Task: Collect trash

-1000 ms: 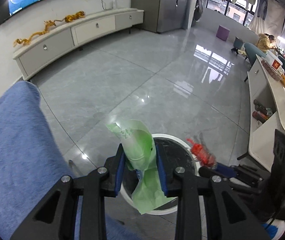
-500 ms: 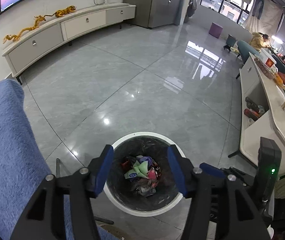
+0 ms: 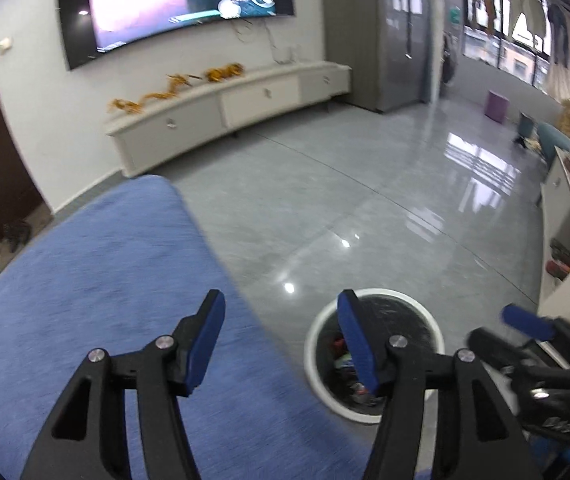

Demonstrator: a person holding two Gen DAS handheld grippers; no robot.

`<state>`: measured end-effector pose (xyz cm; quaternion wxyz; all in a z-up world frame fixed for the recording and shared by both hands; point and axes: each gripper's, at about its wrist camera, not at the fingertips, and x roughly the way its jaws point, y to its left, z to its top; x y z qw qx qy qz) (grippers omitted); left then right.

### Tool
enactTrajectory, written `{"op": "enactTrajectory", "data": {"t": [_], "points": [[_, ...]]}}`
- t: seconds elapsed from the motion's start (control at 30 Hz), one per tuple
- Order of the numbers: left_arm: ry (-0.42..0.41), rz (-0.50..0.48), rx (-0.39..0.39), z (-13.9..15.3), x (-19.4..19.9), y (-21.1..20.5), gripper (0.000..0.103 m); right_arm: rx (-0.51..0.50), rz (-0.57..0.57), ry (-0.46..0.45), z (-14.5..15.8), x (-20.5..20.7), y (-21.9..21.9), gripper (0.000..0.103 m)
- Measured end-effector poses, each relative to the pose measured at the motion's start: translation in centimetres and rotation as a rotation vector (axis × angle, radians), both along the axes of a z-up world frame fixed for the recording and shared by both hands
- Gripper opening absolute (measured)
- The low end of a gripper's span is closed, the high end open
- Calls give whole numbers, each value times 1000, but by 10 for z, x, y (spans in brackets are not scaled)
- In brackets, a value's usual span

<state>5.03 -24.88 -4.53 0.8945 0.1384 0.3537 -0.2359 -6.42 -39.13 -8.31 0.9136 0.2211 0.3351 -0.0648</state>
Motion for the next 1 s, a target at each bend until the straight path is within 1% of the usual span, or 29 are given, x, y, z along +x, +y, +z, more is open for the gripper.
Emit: {"op": "enactTrajectory", "data": {"t": [0.07,0.17,0.3,0.37,0.43,0.63,0.7,0.8,0.9,1.0], "points": [[-37,40,-3,10,-6,22,62,-34,28,-44,22,-5,16,77],[-82,87,-11,25,-15,53,67,-69,55,-96,48,-10,38,80],[-134,155,-30,43,-29,96,71,-96,104,-156,72,-12,72,84],[-169,201,-44,52,-36,119,73,-118,124,-170,79,-11,89,87],[-196,238,-55,59,-41,137,74,-137,139,-182,85,-8,103,88],[-234,317,-63,68,-52,186,77,-164,181,-207,92,0,139,91],[-226,333,-75,67,-51,203,77,-172,199,-210,92,6,153,91],[-213,352,-85,64,-61,218,78,-201,205,-207,90,11,166,93],[-196,371,-88,59,-58,231,80,-235,186,-198,86,15,179,99],[-193,388,-96,56,-56,241,81,-247,166,-179,80,19,183,100]]}}
